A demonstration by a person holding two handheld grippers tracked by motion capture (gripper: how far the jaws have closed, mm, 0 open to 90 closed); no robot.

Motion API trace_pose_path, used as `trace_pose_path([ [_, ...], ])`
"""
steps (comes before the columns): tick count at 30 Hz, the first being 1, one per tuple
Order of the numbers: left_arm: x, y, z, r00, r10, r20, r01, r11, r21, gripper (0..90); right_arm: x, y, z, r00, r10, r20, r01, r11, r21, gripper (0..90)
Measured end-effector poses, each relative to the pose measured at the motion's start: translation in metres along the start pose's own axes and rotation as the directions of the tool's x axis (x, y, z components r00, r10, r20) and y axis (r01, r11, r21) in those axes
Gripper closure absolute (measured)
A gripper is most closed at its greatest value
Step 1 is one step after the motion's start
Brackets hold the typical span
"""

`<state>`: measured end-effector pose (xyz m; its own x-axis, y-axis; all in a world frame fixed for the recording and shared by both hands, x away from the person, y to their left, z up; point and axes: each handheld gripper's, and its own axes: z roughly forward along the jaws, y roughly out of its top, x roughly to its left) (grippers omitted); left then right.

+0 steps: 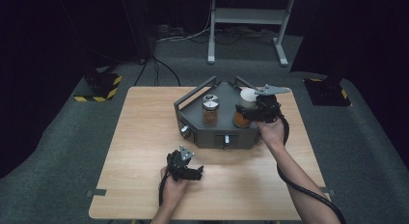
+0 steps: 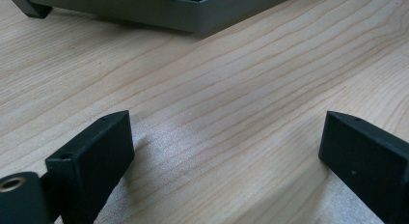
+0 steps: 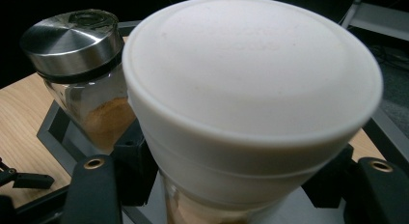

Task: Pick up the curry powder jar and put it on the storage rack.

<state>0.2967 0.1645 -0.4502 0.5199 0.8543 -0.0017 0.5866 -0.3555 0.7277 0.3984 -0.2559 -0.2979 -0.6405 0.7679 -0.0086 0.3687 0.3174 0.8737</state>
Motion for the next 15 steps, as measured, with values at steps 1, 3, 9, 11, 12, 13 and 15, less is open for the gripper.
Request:
trace_pose_path([
  [1,0.0000,0.0000,0.0000,1.0000,0.000,0.000,0.000,1.0000,0.000,5.3,0.0005,-0.0003,0.0001,1.0000,-0.003,0.000,0.003,1.0000,-0.001,34.2],
  [3,0.0000,0.0000,0.0000,1.0000,0.000,0.000,0.000,1.0000,0.000,5.3,0.0013,-0.0006,0.0003,1.0000,-0.009,0.000,0.009,1.0000,-0.001,34.1],
  [9,-0.0001,0.0000,0.0000,1.0000,0.001,-0.001,-0.001,1.0000,0.000,5.3,0.0042,-0.0017,0.0010,0.9997,-0.024,0.001,0.024,0.9997,0.001,33.9],
  [11,-0.0001,-0.0001,0.0000,1.0000,0.000,-0.001,0.000,1.0000,0.000,5.3,0.0032,-0.0029,0.0012,0.9999,-0.016,-0.003,0.016,0.9999,-0.003,33.9],
  [12,-0.0001,-0.0001,0.0000,1.0000,0.000,-0.001,0.000,1.0000,0.000,5.3,0.0034,-0.0032,0.0012,0.9999,-0.014,-0.002,0.014,0.9999,-0.004,33.8],
  [13,-0.0001,-0.0001,0.0000,1.0000,0.000,-0.001,0.000,1.0000,0.000,5.3,0.0035,-0.0039,0.0011,0.9999,-0.012,-0.002,0.012,0.9999,-0.005,33.8],
  [15,-0.0002,-0.0001,0.0000,1.0000,0.000,-0.001,0.000,1.0000,0.000,5.3,0.0031,-0.0046,0.0009,1.0000,-0.008,-0.003,0.008,0.9999,-0.007,33.8],
])
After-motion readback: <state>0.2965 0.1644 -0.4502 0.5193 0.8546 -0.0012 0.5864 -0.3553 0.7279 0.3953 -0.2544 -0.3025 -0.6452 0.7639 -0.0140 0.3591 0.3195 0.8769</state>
